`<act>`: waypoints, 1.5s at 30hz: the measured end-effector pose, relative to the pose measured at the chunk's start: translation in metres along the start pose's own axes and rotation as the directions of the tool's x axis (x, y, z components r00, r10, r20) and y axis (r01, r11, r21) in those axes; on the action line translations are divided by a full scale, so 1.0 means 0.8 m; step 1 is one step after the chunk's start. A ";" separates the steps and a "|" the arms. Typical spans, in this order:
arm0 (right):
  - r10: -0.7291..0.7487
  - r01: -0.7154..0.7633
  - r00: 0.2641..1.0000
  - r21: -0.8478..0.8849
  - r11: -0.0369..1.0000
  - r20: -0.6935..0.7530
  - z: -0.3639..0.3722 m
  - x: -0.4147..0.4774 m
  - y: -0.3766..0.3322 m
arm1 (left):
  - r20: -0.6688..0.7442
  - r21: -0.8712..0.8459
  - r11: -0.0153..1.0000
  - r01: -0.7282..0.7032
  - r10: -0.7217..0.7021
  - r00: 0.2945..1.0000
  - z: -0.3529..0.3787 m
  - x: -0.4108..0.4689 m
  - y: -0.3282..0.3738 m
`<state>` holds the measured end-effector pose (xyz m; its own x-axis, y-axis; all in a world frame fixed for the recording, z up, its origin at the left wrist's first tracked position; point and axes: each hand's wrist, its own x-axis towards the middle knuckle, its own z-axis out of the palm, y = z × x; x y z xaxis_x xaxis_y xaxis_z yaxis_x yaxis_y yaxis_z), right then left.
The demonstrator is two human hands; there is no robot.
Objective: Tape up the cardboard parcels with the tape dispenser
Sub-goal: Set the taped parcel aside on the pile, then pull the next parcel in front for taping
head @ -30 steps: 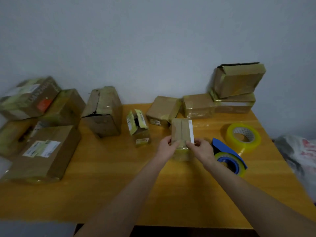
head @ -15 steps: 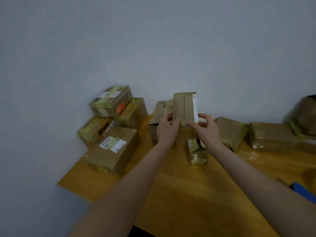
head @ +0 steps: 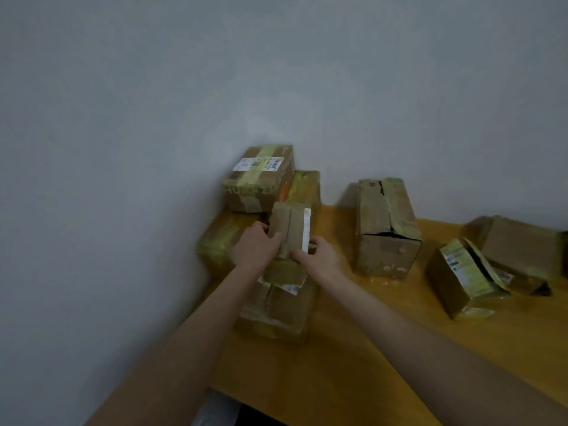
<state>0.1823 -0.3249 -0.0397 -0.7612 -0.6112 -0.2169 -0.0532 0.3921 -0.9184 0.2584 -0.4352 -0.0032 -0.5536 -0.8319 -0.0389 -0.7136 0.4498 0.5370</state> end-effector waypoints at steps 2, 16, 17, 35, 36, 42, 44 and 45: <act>-0.030 0.030 0.999 -0.026 0.999 0.015 0.032 0.004 -0.004 | 0.000 0.019 0.999 0.033 -0.033 0.999 -0.010 0.007 -0.024; -0.130 0.012 0.930 -0.325 0.946 -0.344 -0.098 -0.003 0.029 | -0.027 -0.039 0.878 -0.477 0.477 0.879 0.075 -0.021 0.097; -0.125 -0.022 0.908 -0.342 0.939 -0.401 -0.124 -0.008 0.038 | 0.028 -0.083 0.865 -0.495 0.499 0.866 0.091 -0.031 0.115; 0.045 -0.107 0.989 -0.477 0.872 -0.139 -0.394 -0.040 0.252 | 0.320 -0.045 0.975 -0.218 0.221 0.921 0.346 -0.135 0.323; 0.025 -0.090 0.991 -0.524 0.847 -0.131 -0.402 -0.040 0.252 | 0.327 -0.029 0.981 -0.192 0.191 0.926 0.350 -0.139 0.327; 0.005 -0.040 0.998 -0.568 0.822 -0.063 -0.465 -0.049 0.267 | 0.261 -0.029 0.998 -0.064 0.070 0.963 0.351 -0.167 0.335; -0.014 -0.014 0.999 -0.556 0.831 -0.046 -0.495 -0.059 0.274 | 0.208 0.032 0.995 -0.097 0.088 0.974 0.348 -0.172 0.334; -0.016 -0.013 0.999 -0.564 0.826 -0.047 -0.510 -0.065 0.278 | 0.226 0.022 0.992 -0.127 0.119 0.967 0.349 -0.177 0.334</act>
<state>-0.0537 0.0741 -0.0975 -0.7897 -0.5846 -0.1860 -0.3987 0.7195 -0.5686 0.0260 -0.1065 -0.0892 -0.7168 -0.6777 -0.1641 -0.6470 0.5588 0.5187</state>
